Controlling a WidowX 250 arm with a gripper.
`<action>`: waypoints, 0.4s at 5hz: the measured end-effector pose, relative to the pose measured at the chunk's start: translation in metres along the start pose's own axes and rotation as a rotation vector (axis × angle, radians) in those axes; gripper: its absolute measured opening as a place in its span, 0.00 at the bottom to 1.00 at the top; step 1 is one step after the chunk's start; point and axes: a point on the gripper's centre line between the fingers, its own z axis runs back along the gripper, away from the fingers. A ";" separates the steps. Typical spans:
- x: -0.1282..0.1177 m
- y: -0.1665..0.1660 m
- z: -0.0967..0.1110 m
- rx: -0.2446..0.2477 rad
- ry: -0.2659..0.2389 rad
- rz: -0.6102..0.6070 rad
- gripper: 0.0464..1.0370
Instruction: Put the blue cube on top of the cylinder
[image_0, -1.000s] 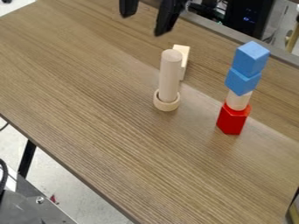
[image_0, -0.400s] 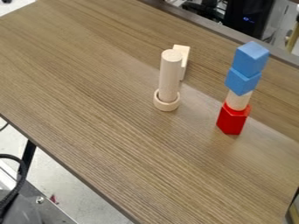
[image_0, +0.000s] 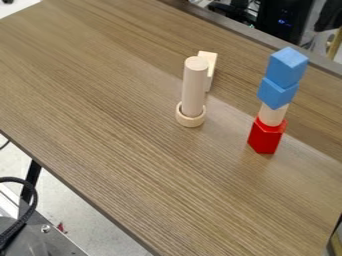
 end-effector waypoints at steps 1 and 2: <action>-0.002 0.004 -0.010 0.030 0.018 0.139 0.96; -0.004 0.003 -0.017 0.032 0.031 0.226 0.96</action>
